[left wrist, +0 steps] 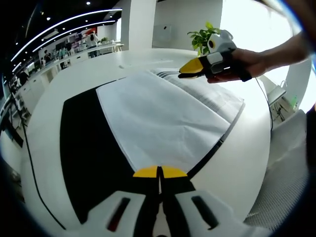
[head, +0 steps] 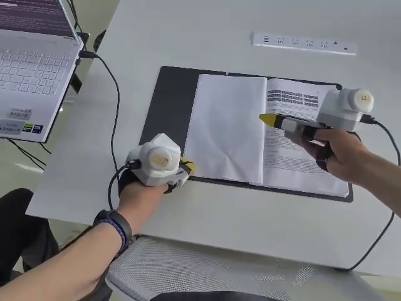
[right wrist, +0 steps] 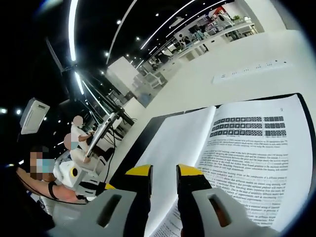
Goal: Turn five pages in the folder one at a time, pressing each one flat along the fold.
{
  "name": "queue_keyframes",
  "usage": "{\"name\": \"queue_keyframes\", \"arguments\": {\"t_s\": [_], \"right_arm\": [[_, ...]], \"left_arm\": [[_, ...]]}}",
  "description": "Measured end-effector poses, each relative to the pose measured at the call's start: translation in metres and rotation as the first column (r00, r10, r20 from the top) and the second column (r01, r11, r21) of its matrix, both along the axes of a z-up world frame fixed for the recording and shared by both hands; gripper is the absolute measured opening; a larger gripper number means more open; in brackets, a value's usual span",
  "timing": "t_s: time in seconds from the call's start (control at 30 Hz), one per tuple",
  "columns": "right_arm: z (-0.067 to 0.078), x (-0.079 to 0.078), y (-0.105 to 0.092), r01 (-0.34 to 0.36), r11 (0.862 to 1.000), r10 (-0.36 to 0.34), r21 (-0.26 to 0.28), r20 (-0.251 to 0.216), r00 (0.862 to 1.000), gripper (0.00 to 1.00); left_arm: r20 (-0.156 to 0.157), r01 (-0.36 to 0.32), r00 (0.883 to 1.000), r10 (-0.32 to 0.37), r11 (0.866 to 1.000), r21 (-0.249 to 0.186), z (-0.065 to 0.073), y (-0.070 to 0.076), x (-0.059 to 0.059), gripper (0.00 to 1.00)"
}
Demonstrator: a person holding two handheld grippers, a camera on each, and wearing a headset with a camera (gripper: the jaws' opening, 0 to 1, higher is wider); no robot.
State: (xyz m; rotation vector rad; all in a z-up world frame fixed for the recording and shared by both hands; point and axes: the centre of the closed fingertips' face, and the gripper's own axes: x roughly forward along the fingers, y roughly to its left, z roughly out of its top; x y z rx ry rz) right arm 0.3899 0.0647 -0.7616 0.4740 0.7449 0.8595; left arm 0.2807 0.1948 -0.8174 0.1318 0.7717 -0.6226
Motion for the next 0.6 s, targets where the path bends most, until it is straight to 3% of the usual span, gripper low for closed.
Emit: {"name": "queue_keyframes", "arguments": {"t_s": [0.33, 0.6], "right_arm": [[-0.022, 0.005, 0.006, 0.026, 0.999, -0.024, 0.025, -0.05, 0.998, 0.1], [-0.024, 0.007, 0.002, 0.067, 0.996, -0.064, 0.067, -0.045, 0.997, 0.01]], "left_arm": [[-0.024, -0.006, 1.0, 0.005, 1.0, -0.003, 0.0, 0.0, 0.001, 0.0], [-0.025, 0.004, 1.0, -0.004, 1.0, 0.01, -0.001, 0.0, 0.001, 0.0]]}}
